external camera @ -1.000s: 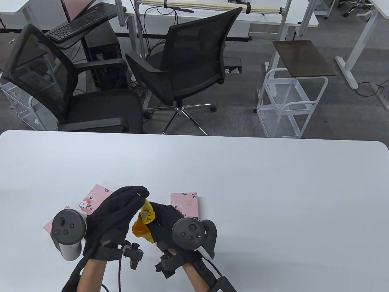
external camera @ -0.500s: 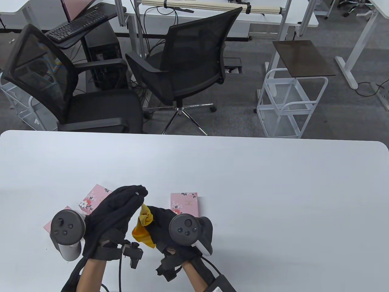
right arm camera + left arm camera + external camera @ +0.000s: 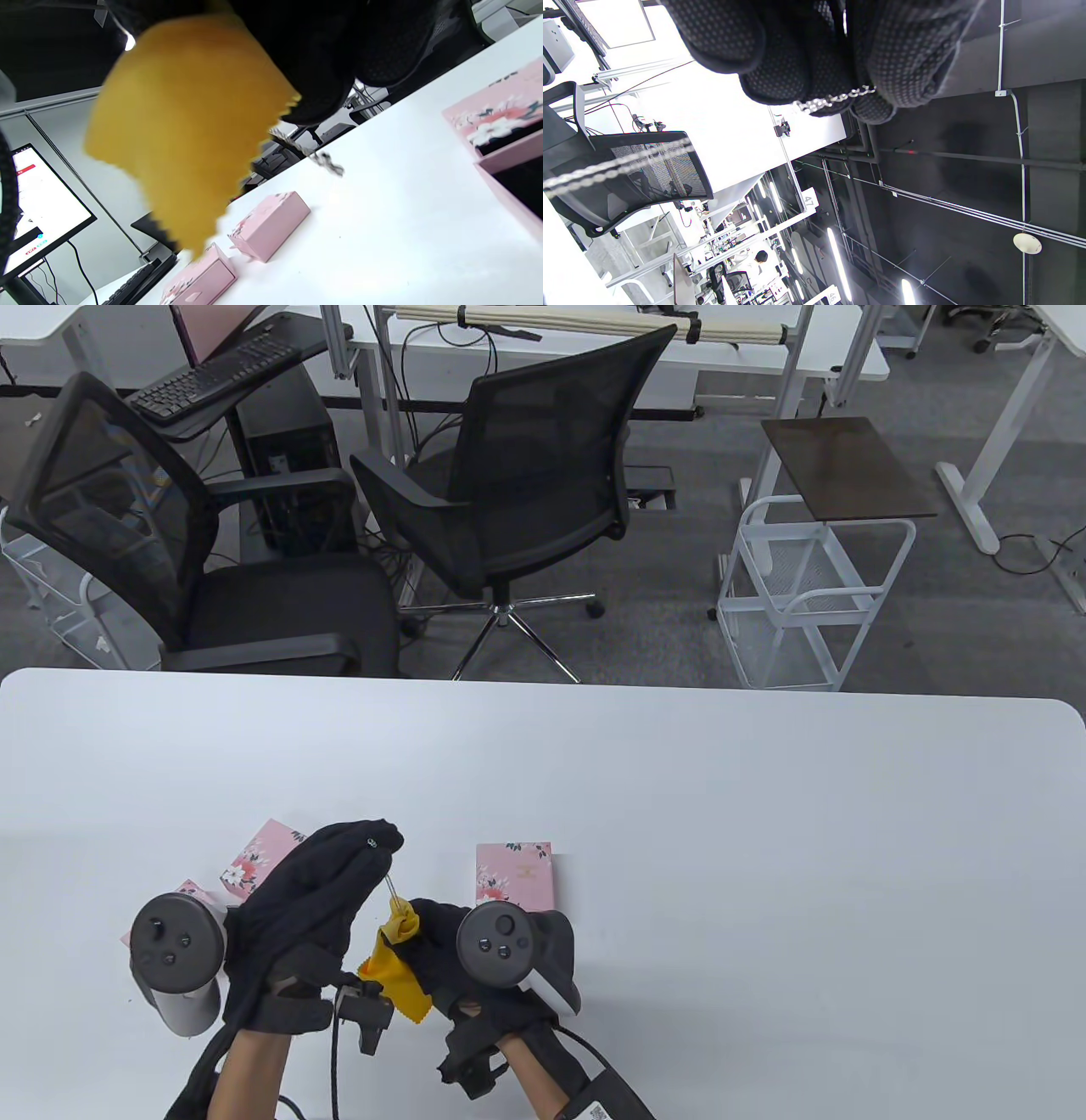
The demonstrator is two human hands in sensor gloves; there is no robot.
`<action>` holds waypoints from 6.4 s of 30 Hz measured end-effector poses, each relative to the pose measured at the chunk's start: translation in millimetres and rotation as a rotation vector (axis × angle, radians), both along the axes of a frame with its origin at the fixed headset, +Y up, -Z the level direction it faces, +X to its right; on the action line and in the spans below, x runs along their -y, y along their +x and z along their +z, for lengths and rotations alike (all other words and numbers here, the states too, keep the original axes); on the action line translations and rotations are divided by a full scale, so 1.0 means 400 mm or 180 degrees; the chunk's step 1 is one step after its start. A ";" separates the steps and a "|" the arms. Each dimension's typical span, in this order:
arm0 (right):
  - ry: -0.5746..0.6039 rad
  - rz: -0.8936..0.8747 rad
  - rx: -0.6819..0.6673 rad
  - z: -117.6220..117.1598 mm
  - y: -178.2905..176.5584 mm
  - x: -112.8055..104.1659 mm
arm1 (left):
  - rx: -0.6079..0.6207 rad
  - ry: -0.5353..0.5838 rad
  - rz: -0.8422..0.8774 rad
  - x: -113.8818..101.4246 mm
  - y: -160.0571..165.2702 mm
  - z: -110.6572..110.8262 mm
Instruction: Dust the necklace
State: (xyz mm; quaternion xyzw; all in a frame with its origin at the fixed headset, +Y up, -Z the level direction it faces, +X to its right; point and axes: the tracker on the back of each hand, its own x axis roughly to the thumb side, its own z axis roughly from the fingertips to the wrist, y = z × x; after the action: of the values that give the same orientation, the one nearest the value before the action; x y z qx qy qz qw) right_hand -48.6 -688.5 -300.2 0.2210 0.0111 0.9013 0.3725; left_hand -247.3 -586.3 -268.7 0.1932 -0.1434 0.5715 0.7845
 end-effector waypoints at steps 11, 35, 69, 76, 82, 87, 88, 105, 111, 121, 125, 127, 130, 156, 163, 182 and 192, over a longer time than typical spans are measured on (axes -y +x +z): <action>-0.0212 0.0081 0.0039 -0.001 -0.017 0.047 | -0.0011 0.0066 0.0078 -0.007 -0.005 0.008; -0.0323 0.0484 0.0008 0.005 -0.041 0.079 | -0.0080 0.0055 0.0061 -0.001 -0.002 0.002; -0.0552 0.0542 -0.0171 0.004 -0.055 0.089 | -0.0119 0.0074 0.0166 -0.008 -0.017 0.011; -0.0641 0.0594 -0.0239 0.007 -0.064 0.100 | -0.0170 0.0097 0.0234 -0.015 -0.035 0.014; -0.0758 0.0525 -0.0240 0.006 -0.062 0.103 | -0.0204 0.0097 0.0263 -0.014 -0.043 0.013; -0.0786 0.0651 -0.0271 0.008 -0.066 0.108 | -0.0175 0.0129 0.0308 -0.016 -0.043 0.016; -0.0808 0.0709 -0.0269 0.008 -0.068 0.113 | -0.0154 0.0143 0.0357 -0.019 -0.043 0.018; -0.0636 0.1194 0.0018 -0.029 0.044 -0.001 | -0.0075 0.0042 0.0357 -0.011 -0.044 0.008; 0.0025 0.1174 0.0924 -0.042 0.223 -0.085 | 0.0010 0.0038 0.0288 -0.006 -0.017 0.003; -0.0399 0.1768 0.1762 -0.060 0.429 0.072 | 0.0068 0.0052 0.0293 -0.006 -0.011 0.007; -0.0709 0.2120 0.1889 -0.078 0.461 0.121 | 0.0074 0.0063 0.0259 -0.005 -0.004 0.008; -0.0792 0.2215 0.1989 -0.081 0.474 0.139 | 0.0071 0.0068 0.0251 -0.005 -0.001 0.009; -0.0840 0.2420 0.2062 -0.087 0.491 0.165 | 0.0054 0.0076 0.0229 -0.004 -0.001 0.010; 0.0440 0.0370 0.1144 0.015 0.336 -0.114 | 0.0065 -0.0036 0.0137 0.009 0.026 0.003; 0.0255 -0.0208 -0.0134 0.036 0.181 -0.208 | 0.0031 -0.0057 0.0037 0.012 0.038 0.001; 0.0282 -0.0519 0.0108 -0.018 0.153 -0.124 | -0.0189 -0.0097 0.0362 0.009 -0.042 -0.005; 0.0066 -0.0840 0.0261 -0.038 0.238 -0.139 | -0.0510 -0.0131 0.0613 0.019 -0.133 -0.010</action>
State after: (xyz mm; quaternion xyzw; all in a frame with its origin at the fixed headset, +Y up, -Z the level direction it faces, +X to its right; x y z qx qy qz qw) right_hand 46.6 -632.8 -315.4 0.1874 -0.0426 0.8528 0.4856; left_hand -300.3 -593.8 -272.6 0.2349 -0.0492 0.6298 0.7387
